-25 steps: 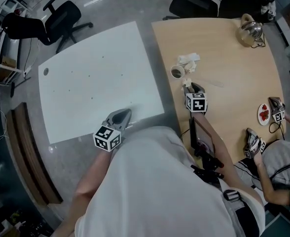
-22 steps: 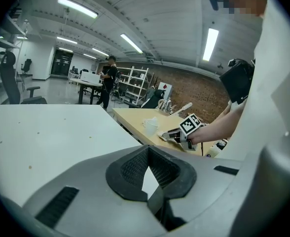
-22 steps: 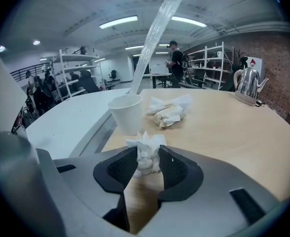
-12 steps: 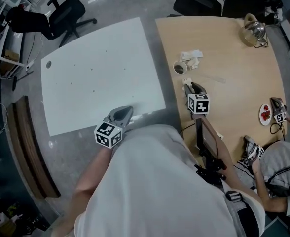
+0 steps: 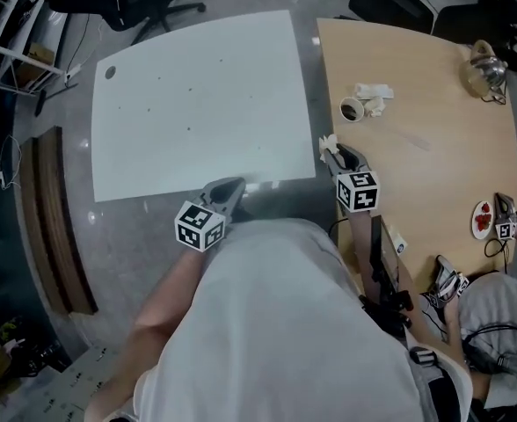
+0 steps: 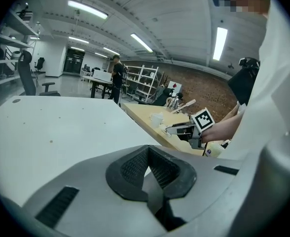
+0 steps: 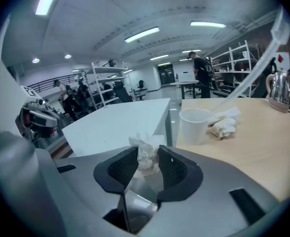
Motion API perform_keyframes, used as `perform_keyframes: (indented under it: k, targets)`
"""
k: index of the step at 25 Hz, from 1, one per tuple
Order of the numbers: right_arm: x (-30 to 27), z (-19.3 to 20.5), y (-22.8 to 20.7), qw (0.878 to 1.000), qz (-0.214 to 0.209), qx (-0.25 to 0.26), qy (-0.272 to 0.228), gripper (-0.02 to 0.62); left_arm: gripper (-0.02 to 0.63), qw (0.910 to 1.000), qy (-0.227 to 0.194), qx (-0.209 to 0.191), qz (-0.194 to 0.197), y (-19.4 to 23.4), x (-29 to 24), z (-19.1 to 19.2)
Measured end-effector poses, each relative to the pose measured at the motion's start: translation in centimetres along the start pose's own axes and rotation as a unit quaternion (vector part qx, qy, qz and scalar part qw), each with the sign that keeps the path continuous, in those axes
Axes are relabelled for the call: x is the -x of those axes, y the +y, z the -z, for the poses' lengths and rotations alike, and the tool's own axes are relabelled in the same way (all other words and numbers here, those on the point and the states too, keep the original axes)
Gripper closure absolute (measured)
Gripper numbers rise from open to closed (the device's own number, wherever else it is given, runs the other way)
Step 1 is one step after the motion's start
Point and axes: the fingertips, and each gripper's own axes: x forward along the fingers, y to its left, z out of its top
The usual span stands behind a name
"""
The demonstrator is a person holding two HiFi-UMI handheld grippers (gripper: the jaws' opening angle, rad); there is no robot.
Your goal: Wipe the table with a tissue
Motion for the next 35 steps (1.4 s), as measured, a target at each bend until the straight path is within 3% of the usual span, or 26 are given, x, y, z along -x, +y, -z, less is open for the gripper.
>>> perform_keyframes:
  k: [7,19,27,35]
  targets:
    - [-2.1,-0.7,5.6,0.996,-0.077,0.05,0.009,0.462,0.601,0.9997,-0.008,0.009,-0.021,0.6,1.7,0.6]
    - [-6.9,0.1,11.9,0.983,-0.125,0.119,0.066,0.463,0.601,0.9975,-0.023,0.045,-0.048,3.6,5.7,2.8]
    - [-10.5,-0.6,12.4,0.975,-0.085,0.178,0.099,0.463,0.601,0.9964,-0.023,0.06,-0.055,6.3,8.2,3.4]
    - [-11.6,-0.2,13.4,0.948,-0.04,0.285,0.135,0.463,0.601,0.9968,-0.019,0.062,-0.046,7.8,9.0,2.8]
